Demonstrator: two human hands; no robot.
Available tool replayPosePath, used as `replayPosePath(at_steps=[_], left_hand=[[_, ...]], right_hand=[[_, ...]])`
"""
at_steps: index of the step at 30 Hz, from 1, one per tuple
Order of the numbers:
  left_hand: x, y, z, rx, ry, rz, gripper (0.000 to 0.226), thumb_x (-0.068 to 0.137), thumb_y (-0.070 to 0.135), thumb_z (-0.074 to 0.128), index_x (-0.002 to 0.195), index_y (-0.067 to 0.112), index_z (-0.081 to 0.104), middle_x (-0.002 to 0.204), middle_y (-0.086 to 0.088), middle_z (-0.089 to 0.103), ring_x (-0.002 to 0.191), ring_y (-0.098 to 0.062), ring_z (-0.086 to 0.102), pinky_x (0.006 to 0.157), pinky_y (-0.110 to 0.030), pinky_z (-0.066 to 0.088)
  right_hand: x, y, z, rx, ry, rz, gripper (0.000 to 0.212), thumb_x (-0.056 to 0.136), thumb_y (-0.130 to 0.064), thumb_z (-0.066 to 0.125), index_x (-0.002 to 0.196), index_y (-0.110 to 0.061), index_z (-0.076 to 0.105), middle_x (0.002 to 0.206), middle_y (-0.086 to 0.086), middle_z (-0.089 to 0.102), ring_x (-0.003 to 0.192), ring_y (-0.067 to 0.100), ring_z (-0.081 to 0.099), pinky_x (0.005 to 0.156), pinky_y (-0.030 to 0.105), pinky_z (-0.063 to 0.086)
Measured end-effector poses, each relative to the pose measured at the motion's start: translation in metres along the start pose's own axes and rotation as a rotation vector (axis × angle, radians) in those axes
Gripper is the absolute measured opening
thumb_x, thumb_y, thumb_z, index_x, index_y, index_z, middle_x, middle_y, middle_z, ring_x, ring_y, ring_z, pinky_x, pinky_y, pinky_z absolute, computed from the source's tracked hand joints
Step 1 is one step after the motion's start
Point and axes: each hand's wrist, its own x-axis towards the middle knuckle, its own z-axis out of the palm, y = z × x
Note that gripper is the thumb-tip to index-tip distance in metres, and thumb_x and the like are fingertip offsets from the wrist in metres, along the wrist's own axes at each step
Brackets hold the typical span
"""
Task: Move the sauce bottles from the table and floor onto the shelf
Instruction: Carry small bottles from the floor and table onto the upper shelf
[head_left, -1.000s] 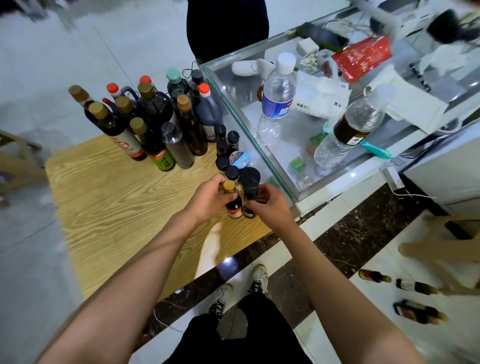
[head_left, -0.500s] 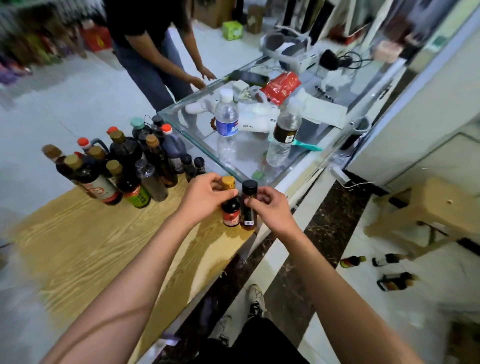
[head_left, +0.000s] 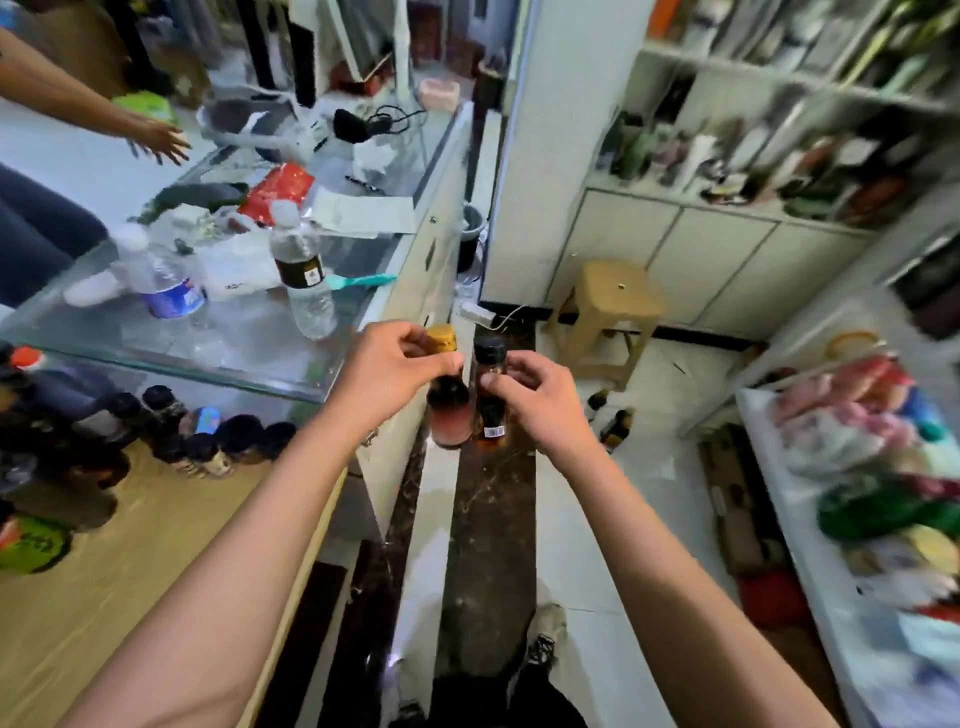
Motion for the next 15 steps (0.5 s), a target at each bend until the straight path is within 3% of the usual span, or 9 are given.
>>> replayPosePath(at_steps=[3, 6, 8, 13, 15], left_hand=[[-0.001, 0.041, 0.048, 0.035, -0.093, 0.078, 0.027, 0.067, 0.037, 0.085, 0.084, 0.024, 0.07, 0.081, 0.006, 0.073, 0.079, -0.01, 0.069, 0.079, -0.04, 0.059], [-0.009, 0.087, 0.099, 0.055, -0.167, 0.164, 0.033, 0.065, 0.043, 0.085, 0.088, 0.024, 0.072, 0.081, 0.007, 0.073, 0.079, -0.01, 0.07, 0.078, -0.041, 0.06], [-0.015, 0.119, 0.136, 0.068, -0.222, 0.215, 0.038, 0.062, 0.047, 0.085, 0.088, 0.023, 0.072, 0.081, 0.005, 0.073, 0.079, -0.012, 0.071, 0.078, -0.043, 0.06], [-0.043, 0.203, 0.242, 0.077, -0.349, 0.327, 0.029, 0.067, 0.044, 0.084, 0.085, 0.025, 0.07, 0.084, 0.006, 0.072, 0.082, -0.013, 0.069, 0.08, -0.039, 0.058], [-0.06, 0.236, 0.289, 0.084, -0.395, 0.378, 0.024, 0.07, 0.041, 0.083, 0.082, 0.028, 0.066, 0.085, 0.006, 0.07, 0.084, -0.012, 0.067, 0.077, -0.034, 0.057]], right_hand=[[-0.022, -0.001, -0.063, 0.0, 0.13, 0.006, 0.029, 0.08, -0.03, 0.076, 0.104, -0.015, 0.072, 0.094, 0.004, 0.075, 0.089, 0.015, 0.071, 0.076, 0.032, 0.057], [-0.05, -0.002, -0.127, 0.071, 0.224, -0.002, 0.02, 0.086, -0.017, 0.073, 0.106, -0.013, 0.071, 0.091, -0.003, 0.075, 0.083, 0.004, 0.07, 0.067, 0.016, 0.05], [-0.07, 0.002, -0.173, 0.113, 0.281, -0.004, 0.018, 0.09, -0.013, 0.069, 0.107, -0.012, 0.071, 0.092, -0.004, 0.075, 0.086, 0.004, 0.071, 0.068, 0.014, 0.05], [-0.116, 0.023, -0.289, 0.182, 0.477, 0.037, 0.029, 0.099, -0.02, 0.041, 0.091, -0.02, 0.069, 0.094, 0.01, 0.072, 0.087, 0.017, 0.066, 0.076, 0.031, 0.05], [-0.139, 0.033, -0.334, 0.279, 0.559, 0.084, 0.031, 0.092, -0.034, 0.039, 0.079, -0.027, 0.067, 0.089, 0.012, 0.068, 0.083, 0.024, 0.062, 0.078, 0.037, 0.049]])
